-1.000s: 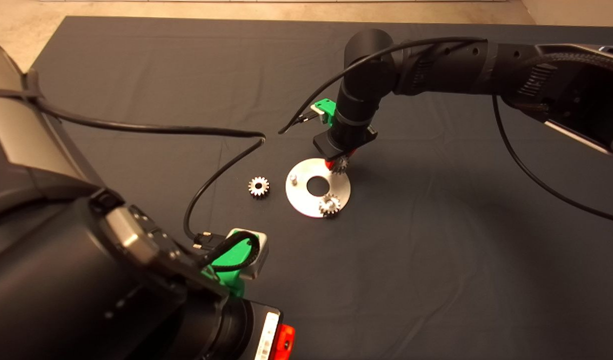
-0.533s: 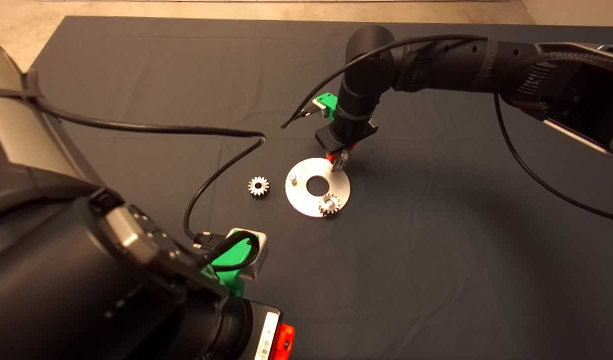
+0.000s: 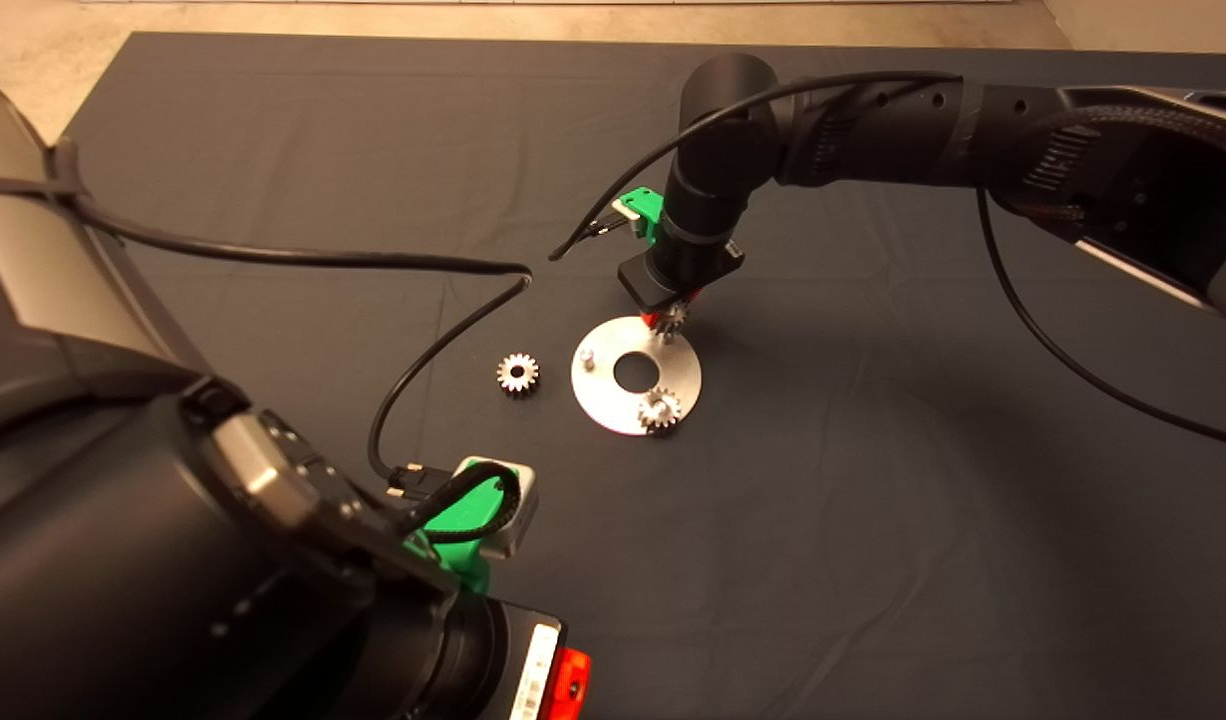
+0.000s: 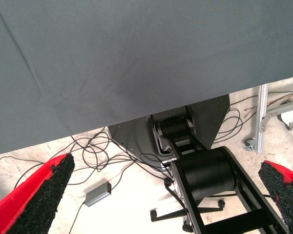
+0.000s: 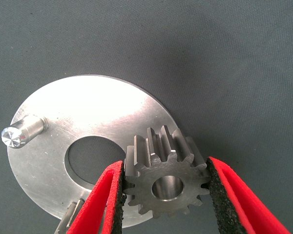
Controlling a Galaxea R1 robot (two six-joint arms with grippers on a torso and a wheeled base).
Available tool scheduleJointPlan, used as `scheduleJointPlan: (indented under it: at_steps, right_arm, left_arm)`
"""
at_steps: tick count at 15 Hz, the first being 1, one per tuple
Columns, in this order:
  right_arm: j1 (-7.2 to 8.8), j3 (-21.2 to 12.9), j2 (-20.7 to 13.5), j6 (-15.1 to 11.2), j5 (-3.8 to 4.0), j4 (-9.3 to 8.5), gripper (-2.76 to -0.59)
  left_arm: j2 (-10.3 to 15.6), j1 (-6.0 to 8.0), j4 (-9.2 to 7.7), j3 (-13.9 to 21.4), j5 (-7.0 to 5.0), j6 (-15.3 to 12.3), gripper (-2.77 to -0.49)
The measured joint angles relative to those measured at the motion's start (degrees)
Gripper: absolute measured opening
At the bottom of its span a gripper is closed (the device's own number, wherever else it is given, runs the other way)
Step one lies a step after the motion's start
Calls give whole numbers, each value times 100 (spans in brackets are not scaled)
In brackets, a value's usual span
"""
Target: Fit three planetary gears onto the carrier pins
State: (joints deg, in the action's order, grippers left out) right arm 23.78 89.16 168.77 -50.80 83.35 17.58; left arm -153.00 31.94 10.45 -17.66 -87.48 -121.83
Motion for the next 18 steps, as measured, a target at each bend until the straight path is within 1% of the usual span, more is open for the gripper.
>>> scheduleJointPlan:
  at_steps: [2, 3, 6, 9, 18]
  right_arm:
    - [0, 0, -2, 0, 28, 0, -230]
    - [0, 0, 0, 0, 30, 0, -230]
    - [0, 2, -2, 12, 28, 5, -230]
    - [0, 6, -2, 45, 26, 63, -230]
    - [0, 6, -1, 61, 24, 63, -230]
  left_arm:
    - [0, 0, 2, 0, 0, -2, -49]
    - [0, 0, 1, 0, 0, 0, -49]
    - [0, 0, 1, 0, 0, 0, -49]
    - [0, 0, 1, 0, 0, -1, -49]
    - [0, 0, 0, 2, 0, 0, -49]
